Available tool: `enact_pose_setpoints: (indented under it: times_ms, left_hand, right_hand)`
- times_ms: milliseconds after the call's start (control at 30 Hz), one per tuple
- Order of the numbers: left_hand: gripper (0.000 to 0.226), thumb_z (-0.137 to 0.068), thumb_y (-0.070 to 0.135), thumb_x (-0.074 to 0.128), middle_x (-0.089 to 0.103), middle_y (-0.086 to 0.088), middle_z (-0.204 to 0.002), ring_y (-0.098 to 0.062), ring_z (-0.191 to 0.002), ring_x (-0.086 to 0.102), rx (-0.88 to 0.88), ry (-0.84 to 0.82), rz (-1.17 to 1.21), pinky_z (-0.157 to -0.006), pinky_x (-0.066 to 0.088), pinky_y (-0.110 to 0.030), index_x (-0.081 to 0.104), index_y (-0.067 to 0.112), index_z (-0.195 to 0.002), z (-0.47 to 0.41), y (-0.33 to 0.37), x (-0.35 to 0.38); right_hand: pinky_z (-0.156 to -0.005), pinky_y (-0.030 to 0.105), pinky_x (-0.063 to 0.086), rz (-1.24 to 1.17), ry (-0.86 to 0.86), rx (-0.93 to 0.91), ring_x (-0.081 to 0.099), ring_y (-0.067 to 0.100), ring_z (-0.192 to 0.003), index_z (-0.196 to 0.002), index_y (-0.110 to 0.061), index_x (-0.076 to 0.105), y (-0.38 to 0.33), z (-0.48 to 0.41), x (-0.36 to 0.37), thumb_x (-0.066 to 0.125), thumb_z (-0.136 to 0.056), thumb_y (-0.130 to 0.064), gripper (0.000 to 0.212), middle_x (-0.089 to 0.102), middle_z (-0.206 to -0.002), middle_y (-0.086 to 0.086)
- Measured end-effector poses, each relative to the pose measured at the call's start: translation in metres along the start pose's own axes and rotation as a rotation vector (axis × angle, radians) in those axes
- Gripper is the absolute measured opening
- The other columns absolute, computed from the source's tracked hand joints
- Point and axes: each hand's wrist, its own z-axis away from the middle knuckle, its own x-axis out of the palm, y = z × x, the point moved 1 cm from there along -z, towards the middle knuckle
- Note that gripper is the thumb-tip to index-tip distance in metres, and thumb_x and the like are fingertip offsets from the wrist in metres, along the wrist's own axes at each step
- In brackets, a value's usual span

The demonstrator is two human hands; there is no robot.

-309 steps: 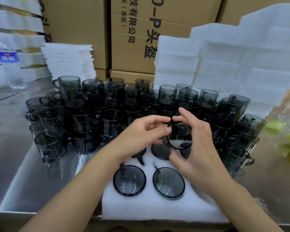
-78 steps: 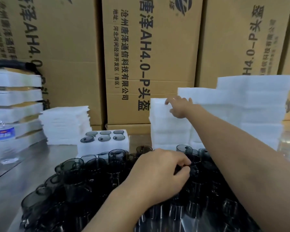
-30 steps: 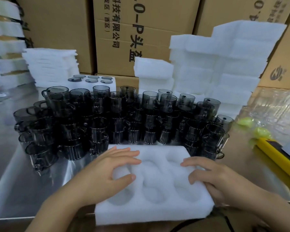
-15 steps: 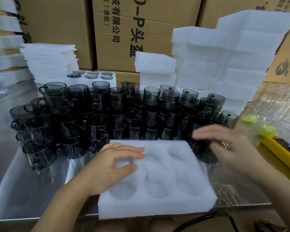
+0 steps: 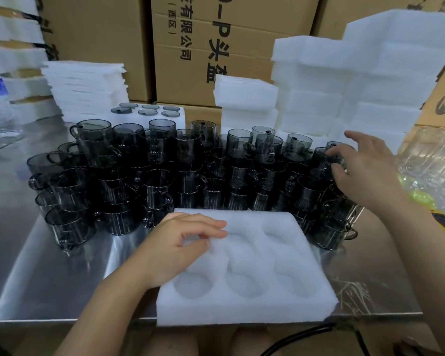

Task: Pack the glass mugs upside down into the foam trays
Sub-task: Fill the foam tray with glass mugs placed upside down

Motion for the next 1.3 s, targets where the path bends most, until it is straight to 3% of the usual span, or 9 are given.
enact_pose_setpoints:
  times_ms: [200, 500, 700, 733, 833, 933, 1033, 1133, 1300]
  left_hand:
    - [0.045, -0.089, 0.003, 0.059, 0.055, 0.041, -0.117, 0.001, -0.107, 0.050, -0.018, 0.006, -0.031, -0.099, 0.019, -0.011, 0.069, 0.047, -0.095, 0.001, -0.007, 0.000]
    - [0.035, -0.079, 0.027, 0.048, 0.057, 0.041, -0.115, -0.003, -0.115, 0.048, -0.040, -0.004, 0.025, -0.100, 0.020, -0.011, 0.068, 0.053, -0.091, 0.001, -0.007, 0.001]
    - [0.035, -0.081, 0.026, 0.047, 0.058, 0.039, -0.115, -0.008, -0.113, 0.049, -0.031, 0.005, 0.055, -0.105, 0.025, -0.023, 0.067, 0.051, -0.095, 0.003, -0.008, 0.002]
    - [0.034, -0.082, 0.026, 0.048, 0.059, 0.037, -0.115, -0.008, -0.111, 0.050, -0.026, 0.009, 0.060, -0.105, 0.026, -0.026, 0.068, 0.050, -0.096, 0.003, -0.008, 0.002]
    - [0.032, -0.082, 0.023, 0.050, 0.064, 0.031, -0.114, -0.007, -0.108, 0.053, -0.001, 0.027, 0.069, -0.105, 0.027, -0.029, 0.069, 0.046, -0.096, 0.003, -0.008, 0.002]
    - [0.024, -0.079, 0.035, 0.050, 0.066, 0.024, -0.111, -0.001, -0.116, 0.048, 0.021, 0.064, 0.109, -0.105, 0.025, -0.020, 0.070, 0.041, -0.090, 0.003, -0.007, 0.004]
    - [0.018, -0.066, 0.039, 0.045, 0.053, 0.021, -0.104, 0.004, -0.113, 0.038, -0.019, 0.217, 0.114, -0.095, 0.021, -0.005, 0.056, 0.035, -0.080, 0.007, -0.012, 0.010]
    - [0.026, -0.059, 0.038, 0.043, 0.042, 0.027, -0.096, -0.002, -0.108, 0.038, -0.091, 0.292, 0.148, -0.088, 0.023, -0.002, 0.047, 0.029, -0.083, 0.013, -0.018, 0.014]
    - [0.037, -0.063, 0.019, 0.053, 0.043, 0.033, -0.100, -0.006, -0.115, 0.039, -0.131, 0.286, 0.229, -0.091, 0.028, -0.007, 0.048, 0.031, -0.097, 0.015, -0.018, 0.014]
  right_hand:
    - [-0.110, 0.050, 0.015, 0.068, -0.020, -0.035, 0.026, 0.038, -0.135, -0.102, -0.010, 0.068, 0.003, -0.005, -0.009, 0.061, -0.089, -0.016, 0.016, 0.039, -0.145, 0.016]
    - [-0.106, 0.048, 0.026, -0.030, 0.008, -0.106, 0.035, 0.037, -0.130, -0.106, -0.008, 0.065, -0.010, -0.005, -0.019, 0.054, -0.093, -0.013, 0.018, 0.043, -0.143, 0.013]
    - [-0.096, 0.014, 0.033, -0.597, 0.027, -0.278, 0.048, 0.004, -0.107, -0.089, -0.028, 0.050, -0.085, 0.021, -0.022, 0.049, -0.096, -0.012, 0.018, 0.050, -0.124, -0.005]
    - [-0.099, 0.014, 0.034, -0.708, -0.022, -0.271, 0.050, 0.003, -0.108, -0.086, -0.032, 0.047, -0.099, 0.027, -0.017, 0.048, -0.096, -0.011, 0.023, 0.049, -0.123, -0.007]
    - [-0.097, 0.044, 0.046, -0.945, -0.175, -0.219, 0.051, 0.011, -0.116, -0.084, -0.031, 0.048, -0.134, 0.044, 0.005, 0.044, -0.098, -0.011, 0.025, 0.045, -0.124, -0.009]
    - [-0.097, 0.046, 0.045, -1.010, -0.207, -0.219, 0.044, 0.015, -0.127, -0.088, -0.019, 0.051, -0.149, 0.057, 0.024, 0.042, -0.099, -0.008, 0.019, 0.038, -0.116, -0.023]
    - [-0.104, 0.028, 0.038, -0.996, -0.163, -0.247, 0.043, 0.015, -0.128, -0.087, -0.021, 0.050, -0.145, 0.063, 0.033, 0.042, -0.098, -0.005, 0.021, 0.035, -0.117, -0.028]
    - [-0.094, 0.001, 0.024, -0.973, -0.169, -0.236, 0.028, -0.011, -0.129, -0.084, -0.028, 0.047, -0.142, 0.065, 0.033, 0.043, -0.097, -0.005, 0.027, 0.036, -0.120, -0.023]
    - [-0.086, -0.003, 0.024, -0.966, -0.232, -0.295, 0.024, -0.017, -0.128, -0.085, -0.030, 0.046, -0.143, 0.070, 0.035, 0.044, -0.097, -0.011, 0.023, 0.034, -0.127, -0.023]
